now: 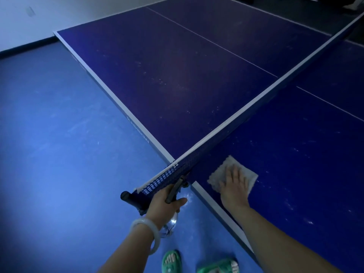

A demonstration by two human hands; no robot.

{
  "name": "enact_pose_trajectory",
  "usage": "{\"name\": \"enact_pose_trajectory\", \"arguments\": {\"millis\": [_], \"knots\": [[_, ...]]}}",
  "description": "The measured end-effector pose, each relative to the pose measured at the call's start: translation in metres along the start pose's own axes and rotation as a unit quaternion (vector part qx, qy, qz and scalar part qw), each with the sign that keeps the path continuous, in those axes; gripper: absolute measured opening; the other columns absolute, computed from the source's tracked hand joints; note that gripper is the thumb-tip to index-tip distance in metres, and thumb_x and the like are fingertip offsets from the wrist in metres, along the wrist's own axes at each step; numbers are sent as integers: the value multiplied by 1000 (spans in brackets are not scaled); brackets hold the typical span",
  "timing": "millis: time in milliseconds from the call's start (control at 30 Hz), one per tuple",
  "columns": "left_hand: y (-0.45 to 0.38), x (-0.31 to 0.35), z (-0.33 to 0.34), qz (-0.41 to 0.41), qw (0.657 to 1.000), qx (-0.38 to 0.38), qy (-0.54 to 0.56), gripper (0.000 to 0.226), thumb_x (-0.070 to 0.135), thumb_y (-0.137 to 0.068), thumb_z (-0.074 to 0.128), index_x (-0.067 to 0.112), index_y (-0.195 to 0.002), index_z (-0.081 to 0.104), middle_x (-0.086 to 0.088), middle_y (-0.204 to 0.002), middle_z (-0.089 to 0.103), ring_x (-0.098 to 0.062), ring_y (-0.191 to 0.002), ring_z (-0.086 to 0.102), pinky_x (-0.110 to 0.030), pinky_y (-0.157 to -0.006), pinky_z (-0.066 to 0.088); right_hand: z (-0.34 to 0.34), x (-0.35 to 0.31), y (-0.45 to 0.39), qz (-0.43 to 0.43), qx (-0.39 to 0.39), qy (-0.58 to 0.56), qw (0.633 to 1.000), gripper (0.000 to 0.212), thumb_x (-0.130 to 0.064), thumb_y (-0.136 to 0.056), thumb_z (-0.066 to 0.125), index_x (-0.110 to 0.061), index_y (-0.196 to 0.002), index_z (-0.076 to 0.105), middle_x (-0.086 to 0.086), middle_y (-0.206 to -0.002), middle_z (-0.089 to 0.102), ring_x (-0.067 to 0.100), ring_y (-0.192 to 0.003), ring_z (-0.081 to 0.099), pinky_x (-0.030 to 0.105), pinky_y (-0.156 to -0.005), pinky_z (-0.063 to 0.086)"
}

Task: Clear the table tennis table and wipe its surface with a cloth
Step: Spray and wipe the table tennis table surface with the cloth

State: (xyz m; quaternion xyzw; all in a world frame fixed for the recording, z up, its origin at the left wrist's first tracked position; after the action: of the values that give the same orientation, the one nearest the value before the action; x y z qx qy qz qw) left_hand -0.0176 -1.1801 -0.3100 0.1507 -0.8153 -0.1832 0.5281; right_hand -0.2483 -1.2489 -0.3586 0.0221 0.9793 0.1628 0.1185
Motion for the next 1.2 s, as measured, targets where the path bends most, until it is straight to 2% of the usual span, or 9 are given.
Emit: {"name": "enact_pose_trajectory", "arguments": {"millis": [67,300,367,567,667,800,867,1000,1200], "knots": [[0,-1,-1,0,1000,0,4,17,24,-85,74,20,-95,61,4,-57,64,-6,-55,61,-17,-55,43,5,-9,6,23,2,4,1000,61,-35,-106,18,-18,-153,-17,8,-160,-23,25,-148,-19,45,-121,-10],[4,1,-6,16,1000,11,-17,19,26,-86,74,29,-86,55,-2,-61,67,-3,-53,59,-11,-52,40,2,-38,-25,-190,-42,9,981,60,-36,-107,22,-26,-148,-22,-3,-151,-33,13,-142,-27,34,-115,-21],[6,2,-6,27,999,7,-21,19,25,-86,74,27,-86,55,-2,-61,66,-3,-52,58,-12,-53,41,-12,-19,-63,-168,-52,34,984,60,-34,-108,22,-21,-151,-17,0,-154,-30,14,-144,-22,32,-114,-21],[8,4,-4,45,999,-10,-7,20,24,-85,76,19,-98,61,-5,-63,67,-4,-54,61,-10,-55,40,-40,39,-98,84,-5,-34,996,62,-38,-106,21,-20,-155,-14,8,-160,-23,27,-149,-15,45,-120,-10],[6,8,0,44,999,-15,-2,20,26,-84,76,21,-95,60,-6,-65,68,-7,-57,63,-14,-57,41,-5,-19,-51,-32,34,1,999,69,-24,-105,27,-16,-148,-25,13,-156,-30,29,-147,-23,46,-119,-14],[2,10,0,40,999,-19,-11,22,28,-84,75,25,-100,61,-2,-64,68,-7,-60,63,-18,-61,42,17,-58,-20,-199,-4,39,979,63,-42,-106,19,-23,-151,-21,1,-153,-34,21,-145,-28,42,-119,-16],[1,11,-3,44,999,-13,-10,20,28,-84,76,29,-90,58,2,-61,66,-6,-58,62,-15,-59,41,8,-43,-36,-173,-17,44,984,61,-39,-106,18,-22,-152,-18,3,-155,-30,21,-147,-23,41,-120,-14],[2,8,-8,33,999,21,28,25,25,-83,77,31,-101,61,1,-63,68,-8,-62,65,-12,-59,43,-1,-23,-39,33,16,-28,999,61,-41,-105,15,-20,-152,-19,7,-159,-25,23,-148,-21,45,-119,-15],[6,8,-7,45,999,16,14,29,21,-85,75,20,-111,63,-6,-68,68,-8,-63,66,-15,-61,44,34,-89,-1,-117,36,-2,992,66,-40,-104,20,-21,-146,-27,2,-153,-36,22,-144,-30,41,-117,-20]]}}
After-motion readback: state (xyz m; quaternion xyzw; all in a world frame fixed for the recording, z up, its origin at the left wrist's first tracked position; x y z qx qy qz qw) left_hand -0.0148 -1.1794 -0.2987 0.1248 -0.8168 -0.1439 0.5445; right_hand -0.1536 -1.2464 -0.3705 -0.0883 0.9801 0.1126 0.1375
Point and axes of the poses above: each hand's wrist, its own y-axis away from the middle knuckle, its own z-axis out of the palm, x = y × z, the point moved 6 cm from there along -y, towards the middle knuckle
